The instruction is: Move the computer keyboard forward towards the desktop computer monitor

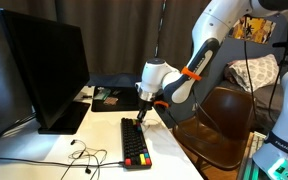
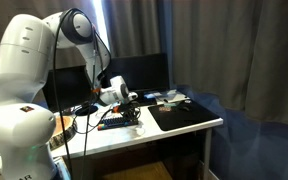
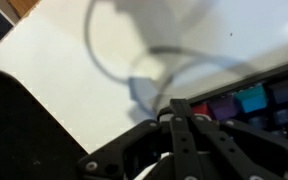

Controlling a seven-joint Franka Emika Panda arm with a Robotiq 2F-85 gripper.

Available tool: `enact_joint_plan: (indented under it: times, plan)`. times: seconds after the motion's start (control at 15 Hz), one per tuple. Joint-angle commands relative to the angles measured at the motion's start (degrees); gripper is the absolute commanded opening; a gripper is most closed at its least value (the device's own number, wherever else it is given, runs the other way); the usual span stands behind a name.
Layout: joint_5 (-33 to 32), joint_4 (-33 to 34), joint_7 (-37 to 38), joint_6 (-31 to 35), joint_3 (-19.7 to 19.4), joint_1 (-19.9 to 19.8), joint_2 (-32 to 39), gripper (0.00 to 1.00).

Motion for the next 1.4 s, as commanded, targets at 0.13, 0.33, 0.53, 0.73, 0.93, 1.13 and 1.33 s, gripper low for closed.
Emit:
enact_joint_plan:
  times: [0.13,0.33,0.53,0.73,0.93,1.13,1.33]
  plan:
    - [5.0,4.7,-4.7,-6.6,3.0,-1.5,1.4,0.00]
    - [8.3,4.0,-7.1,-15.1,5.1,-3.5,-2.3,0.00]
    - [11.1,1.4,-9.9,-22.6,7.9,-5.7,-8.9,0.00]
    - [14.0,-1.9,-12.5,-28.6,11.6,-7.5,-16.8,0.26]
    - [19.2,-6.4,-14.3,-30.0,15.3,-8.6,-24.9,0.40]
    - [22.6,-12.8,-19.0,-26.8,18.7,-8.0,-33.7,0.62]
    - [27.2,-20.2,-26.5,-23.0,20.9,-6.5,-43.4,0.82]
